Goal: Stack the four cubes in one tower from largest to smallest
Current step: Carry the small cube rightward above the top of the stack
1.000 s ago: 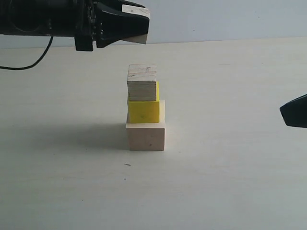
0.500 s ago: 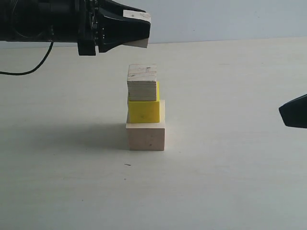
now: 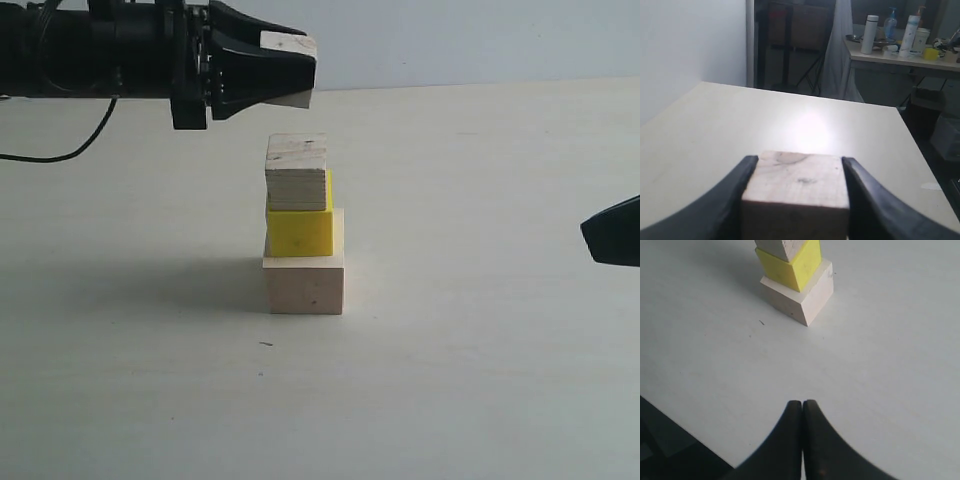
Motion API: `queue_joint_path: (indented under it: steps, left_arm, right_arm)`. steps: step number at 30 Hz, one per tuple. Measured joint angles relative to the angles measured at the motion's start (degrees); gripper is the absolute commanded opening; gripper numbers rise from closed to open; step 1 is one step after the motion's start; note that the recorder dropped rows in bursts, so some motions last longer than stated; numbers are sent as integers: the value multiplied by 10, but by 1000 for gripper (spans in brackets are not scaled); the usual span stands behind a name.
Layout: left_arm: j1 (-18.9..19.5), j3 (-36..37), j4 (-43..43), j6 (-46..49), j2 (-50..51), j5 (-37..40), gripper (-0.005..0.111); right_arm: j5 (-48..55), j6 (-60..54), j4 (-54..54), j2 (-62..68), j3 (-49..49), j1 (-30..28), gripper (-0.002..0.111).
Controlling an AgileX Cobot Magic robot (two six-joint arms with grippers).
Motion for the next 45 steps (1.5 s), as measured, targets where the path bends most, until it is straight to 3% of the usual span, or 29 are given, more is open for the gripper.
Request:
queue_joint_path:
  steps: [12, 23, 45]
  left_arm:
    - [0, 0, -4, 0, 43, 0, 0]
    - [-29, 0, -6, 0, 43, 0, 0]
    - [-20, 0, -1, 0, 43, 0, 0]
  right_arm:
    - [-2, 0, 0, 0, 0, 0, 0]
    - [-13, 0, 0, 0, 0, 0, 0]
    - [-13, 0, 5, 0, 0, 0, 0]
